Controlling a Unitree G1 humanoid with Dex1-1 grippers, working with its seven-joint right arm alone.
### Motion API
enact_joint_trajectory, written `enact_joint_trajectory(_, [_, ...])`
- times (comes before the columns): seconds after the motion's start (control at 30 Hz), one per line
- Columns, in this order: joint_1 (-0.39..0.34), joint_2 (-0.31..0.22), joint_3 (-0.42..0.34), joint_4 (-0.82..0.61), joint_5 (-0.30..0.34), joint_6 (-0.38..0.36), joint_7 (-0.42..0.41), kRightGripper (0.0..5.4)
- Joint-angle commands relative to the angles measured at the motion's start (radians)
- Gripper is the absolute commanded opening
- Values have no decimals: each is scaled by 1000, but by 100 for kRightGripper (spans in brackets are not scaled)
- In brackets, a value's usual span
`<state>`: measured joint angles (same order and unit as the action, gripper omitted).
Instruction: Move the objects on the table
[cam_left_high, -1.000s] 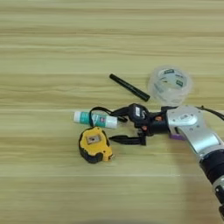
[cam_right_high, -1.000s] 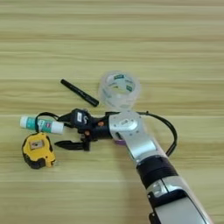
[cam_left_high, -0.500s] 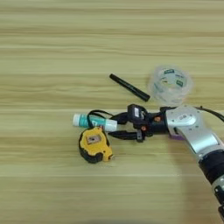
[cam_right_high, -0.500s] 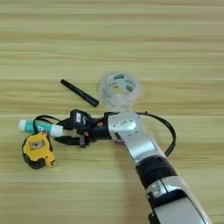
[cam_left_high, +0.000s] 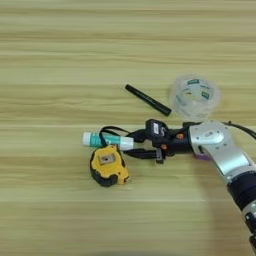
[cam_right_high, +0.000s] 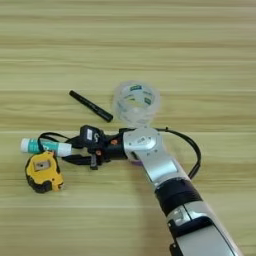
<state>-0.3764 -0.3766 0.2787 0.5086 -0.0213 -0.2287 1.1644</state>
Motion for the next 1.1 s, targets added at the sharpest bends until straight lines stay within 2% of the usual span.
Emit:
enact_joint_trajectory(0.03, [-70,-9,-17,-33,8,-18,-28,171])
enact_joint_trajectory(0.57, [-75,-25,-59,-48,41,-8,-25,171])
enact_joint_trajectory(0.77, [-74,-53,-96,-34,40,-12,-29,171])
enact_joint_trajectory(1.1, [-18,-122,-148,-37,48,-8,-27,171])
